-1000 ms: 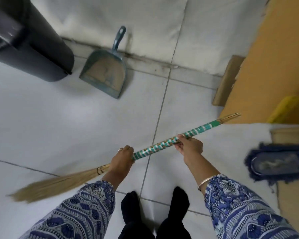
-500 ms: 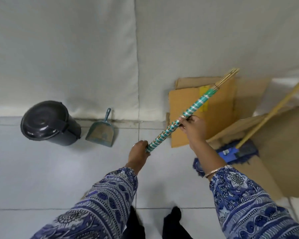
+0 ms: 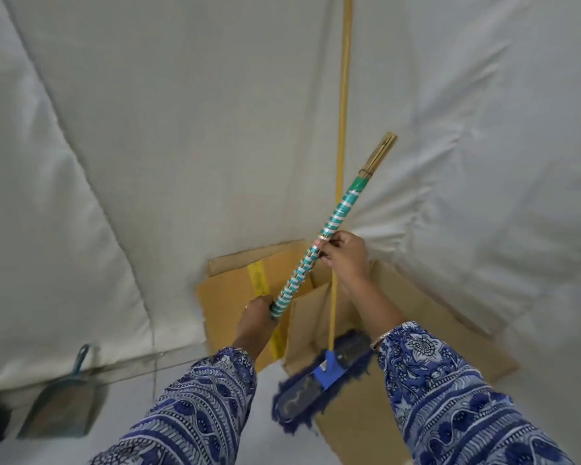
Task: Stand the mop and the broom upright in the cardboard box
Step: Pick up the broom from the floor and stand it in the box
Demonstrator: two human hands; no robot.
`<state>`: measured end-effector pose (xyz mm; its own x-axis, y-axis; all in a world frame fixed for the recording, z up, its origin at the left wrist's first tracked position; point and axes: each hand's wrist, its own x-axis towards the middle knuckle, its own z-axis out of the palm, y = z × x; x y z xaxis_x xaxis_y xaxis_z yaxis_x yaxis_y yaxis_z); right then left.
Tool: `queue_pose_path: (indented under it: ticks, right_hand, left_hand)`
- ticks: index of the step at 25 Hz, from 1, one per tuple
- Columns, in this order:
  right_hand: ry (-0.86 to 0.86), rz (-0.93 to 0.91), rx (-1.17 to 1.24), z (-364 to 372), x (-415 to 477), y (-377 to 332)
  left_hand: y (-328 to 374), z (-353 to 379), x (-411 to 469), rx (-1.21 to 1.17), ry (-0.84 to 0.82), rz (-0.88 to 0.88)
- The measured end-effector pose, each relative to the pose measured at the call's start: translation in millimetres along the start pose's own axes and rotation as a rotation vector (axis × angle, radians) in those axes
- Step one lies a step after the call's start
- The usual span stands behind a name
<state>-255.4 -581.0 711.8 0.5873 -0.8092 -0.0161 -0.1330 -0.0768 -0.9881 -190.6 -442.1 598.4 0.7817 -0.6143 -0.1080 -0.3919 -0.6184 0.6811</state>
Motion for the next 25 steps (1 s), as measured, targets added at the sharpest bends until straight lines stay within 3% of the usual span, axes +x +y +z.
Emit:
queue_pose_path:
  ticks: [4,12,19,25]
  right_hand:
    - [0.048,-0.067,-0.074,-97,44,-2]
    - [0.056,-0.06,-0.281,-205,178,53]
    - [-0.072,-0.008,-0.374,-254,316,161]
    - [-0.26,0.031,-0.377,-265,430,286]
  left_hand:
    - [95,71,21,-0.03,-0.089,0.027]
    - [190,224,125,-0.186,-0.161,-0.037]
    - [209,364,226,-0.201,-0.22,-0.161]
    - [189,487,310,-0.209,-0.134,-0.367]
